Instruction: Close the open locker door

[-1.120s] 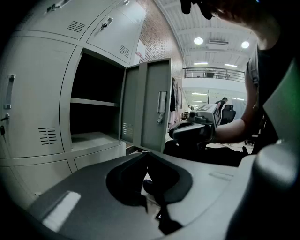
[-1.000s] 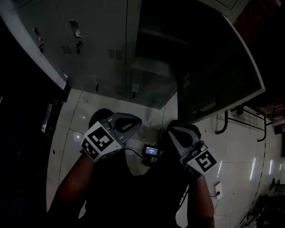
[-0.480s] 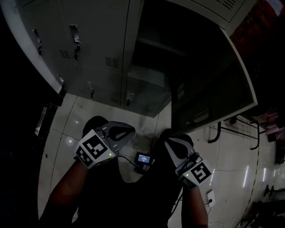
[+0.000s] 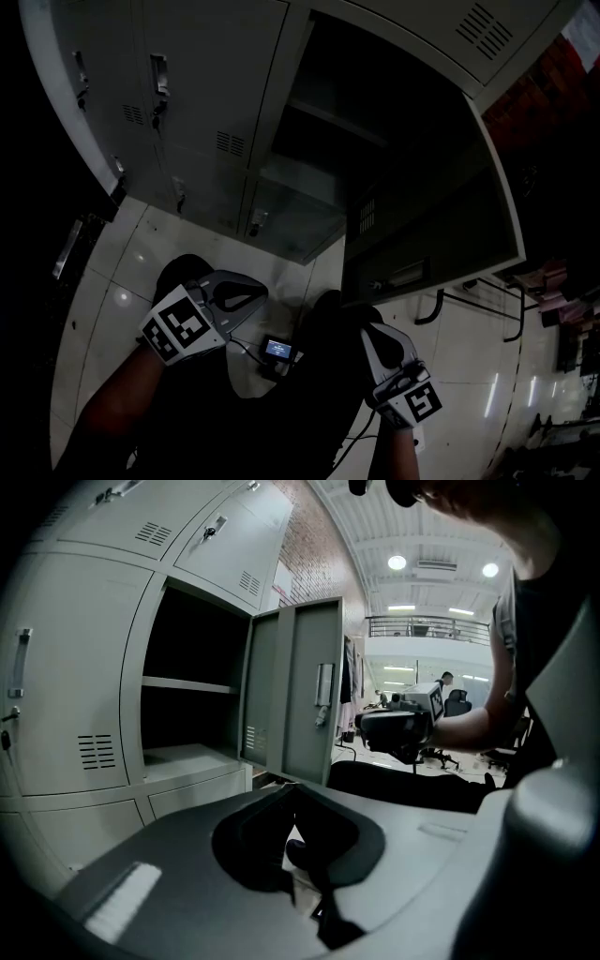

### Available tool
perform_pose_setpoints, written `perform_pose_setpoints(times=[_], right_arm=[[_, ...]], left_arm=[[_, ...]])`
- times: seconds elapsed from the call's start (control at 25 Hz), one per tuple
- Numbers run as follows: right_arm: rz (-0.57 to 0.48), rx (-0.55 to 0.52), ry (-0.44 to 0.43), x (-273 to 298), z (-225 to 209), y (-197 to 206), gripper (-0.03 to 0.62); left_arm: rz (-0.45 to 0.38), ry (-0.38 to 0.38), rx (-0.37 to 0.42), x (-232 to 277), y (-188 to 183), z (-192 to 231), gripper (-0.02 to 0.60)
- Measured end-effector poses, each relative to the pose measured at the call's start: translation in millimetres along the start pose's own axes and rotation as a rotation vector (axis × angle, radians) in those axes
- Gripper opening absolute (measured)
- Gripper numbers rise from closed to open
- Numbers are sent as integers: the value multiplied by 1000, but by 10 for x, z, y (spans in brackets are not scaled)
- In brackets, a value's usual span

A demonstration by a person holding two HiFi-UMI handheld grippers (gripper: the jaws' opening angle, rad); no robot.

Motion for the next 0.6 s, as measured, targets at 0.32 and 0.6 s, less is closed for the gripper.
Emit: perform_pose_setpoints(times=[0.32,0.6], right_arm=[[-125,-12,58,-300,-464,-444,121],[-115,13,-39,-56,-573,-622,215]], left_arm=[[0,-3,1,8,7,3,12],[0,-4,0,1,6,8,12]])
Point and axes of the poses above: the fingertips, and each gripper's own axes: x forward along the fingers, z to its left, y out of its underside, the point moved 2 cm from there along -x, backward along the fingers, and after that the axes turned 8 degrees about x, right-handed, at the moved point
